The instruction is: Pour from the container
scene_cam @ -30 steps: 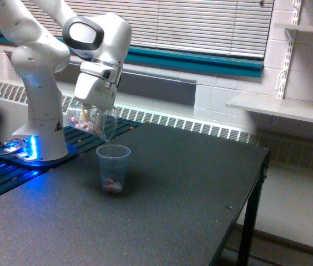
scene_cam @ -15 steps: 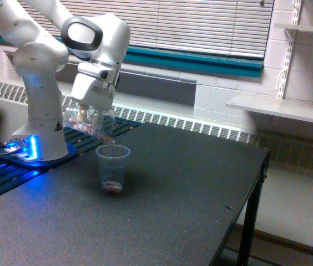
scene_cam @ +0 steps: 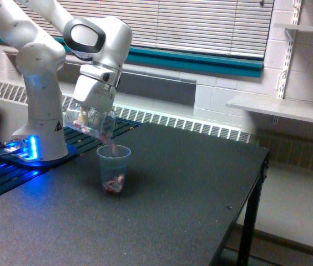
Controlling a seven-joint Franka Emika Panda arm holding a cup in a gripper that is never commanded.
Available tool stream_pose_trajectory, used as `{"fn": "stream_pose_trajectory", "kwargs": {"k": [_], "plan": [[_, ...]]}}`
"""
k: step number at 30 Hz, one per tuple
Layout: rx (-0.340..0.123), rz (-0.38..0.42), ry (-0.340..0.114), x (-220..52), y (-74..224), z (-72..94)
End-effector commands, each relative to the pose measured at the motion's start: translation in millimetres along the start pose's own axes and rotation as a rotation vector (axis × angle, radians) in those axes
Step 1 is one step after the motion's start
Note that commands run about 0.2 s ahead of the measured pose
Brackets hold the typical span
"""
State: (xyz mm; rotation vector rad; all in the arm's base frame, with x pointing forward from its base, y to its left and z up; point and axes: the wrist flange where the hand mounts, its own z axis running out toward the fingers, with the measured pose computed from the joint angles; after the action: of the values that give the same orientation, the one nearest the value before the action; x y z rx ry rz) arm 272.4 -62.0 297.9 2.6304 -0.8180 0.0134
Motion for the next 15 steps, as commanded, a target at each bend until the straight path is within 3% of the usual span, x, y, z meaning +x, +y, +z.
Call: {"fn": "stream_pose_trajectory", "kwargs": {"k": [1, 15], "plan": [[-0.02, -0.026, -0.001, -18.2, -12.3, 3.2], [-0.036, -0.028, 0.005, -21.4, -11.9, -1.1]]}}
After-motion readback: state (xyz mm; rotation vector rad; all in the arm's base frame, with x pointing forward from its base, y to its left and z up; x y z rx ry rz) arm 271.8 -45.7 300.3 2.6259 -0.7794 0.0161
